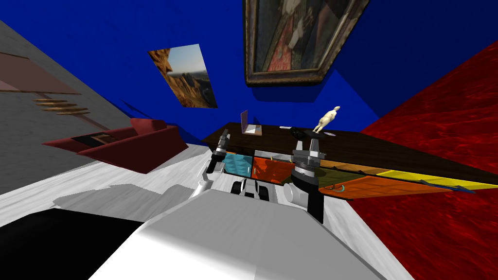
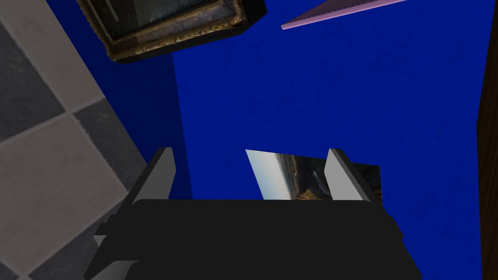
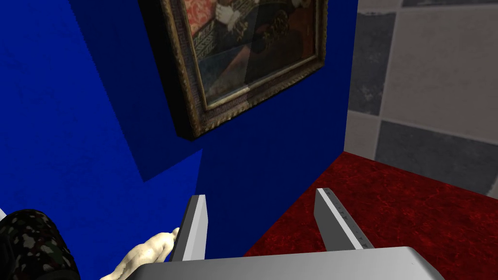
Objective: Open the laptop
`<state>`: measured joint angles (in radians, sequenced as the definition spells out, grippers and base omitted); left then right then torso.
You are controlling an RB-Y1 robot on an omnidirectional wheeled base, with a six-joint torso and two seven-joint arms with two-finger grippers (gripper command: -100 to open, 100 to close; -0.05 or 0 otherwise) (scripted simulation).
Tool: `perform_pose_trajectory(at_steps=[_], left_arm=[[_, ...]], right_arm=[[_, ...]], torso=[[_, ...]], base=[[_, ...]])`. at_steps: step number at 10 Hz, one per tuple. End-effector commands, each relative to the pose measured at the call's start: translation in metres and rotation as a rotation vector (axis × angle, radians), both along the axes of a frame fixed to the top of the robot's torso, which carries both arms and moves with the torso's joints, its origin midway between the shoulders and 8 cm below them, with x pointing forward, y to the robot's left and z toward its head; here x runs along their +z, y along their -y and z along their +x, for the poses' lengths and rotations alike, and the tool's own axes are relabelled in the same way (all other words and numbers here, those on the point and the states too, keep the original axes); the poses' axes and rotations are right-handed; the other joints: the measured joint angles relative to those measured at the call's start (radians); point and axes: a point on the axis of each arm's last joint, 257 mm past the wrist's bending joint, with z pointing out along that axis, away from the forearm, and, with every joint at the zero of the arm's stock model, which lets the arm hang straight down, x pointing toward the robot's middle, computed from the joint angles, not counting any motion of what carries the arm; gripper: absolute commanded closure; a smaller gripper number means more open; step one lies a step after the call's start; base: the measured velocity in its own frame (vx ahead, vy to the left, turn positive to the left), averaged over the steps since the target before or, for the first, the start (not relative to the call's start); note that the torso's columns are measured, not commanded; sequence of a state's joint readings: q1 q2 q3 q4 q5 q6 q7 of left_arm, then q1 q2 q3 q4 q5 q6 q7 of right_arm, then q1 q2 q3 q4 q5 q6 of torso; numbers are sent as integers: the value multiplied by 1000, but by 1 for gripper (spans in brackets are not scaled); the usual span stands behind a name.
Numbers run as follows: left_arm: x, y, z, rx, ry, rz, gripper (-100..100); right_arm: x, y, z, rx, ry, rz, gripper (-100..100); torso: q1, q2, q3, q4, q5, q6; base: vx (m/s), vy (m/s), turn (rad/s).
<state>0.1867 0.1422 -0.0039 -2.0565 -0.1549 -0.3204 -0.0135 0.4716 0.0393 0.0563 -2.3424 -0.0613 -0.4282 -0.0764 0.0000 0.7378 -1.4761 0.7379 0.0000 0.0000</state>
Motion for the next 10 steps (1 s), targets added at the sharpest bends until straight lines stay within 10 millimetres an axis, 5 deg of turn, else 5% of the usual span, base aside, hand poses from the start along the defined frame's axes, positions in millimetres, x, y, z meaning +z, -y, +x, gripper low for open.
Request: perform_pose_trajectory(at_steps=[1,10], left_arm=[[6,15,16,-28,10,21,-100],[23,57,78,-82,22,100,-100]], right_arm=[[0,0,0,0,0,0,0],[0,0,0,0,0,0,0]], torso=[[0,0,0,0,0,0],[0,0,0,0,0,0]], base=[[-33,-12,14],[-30,-14,14]])
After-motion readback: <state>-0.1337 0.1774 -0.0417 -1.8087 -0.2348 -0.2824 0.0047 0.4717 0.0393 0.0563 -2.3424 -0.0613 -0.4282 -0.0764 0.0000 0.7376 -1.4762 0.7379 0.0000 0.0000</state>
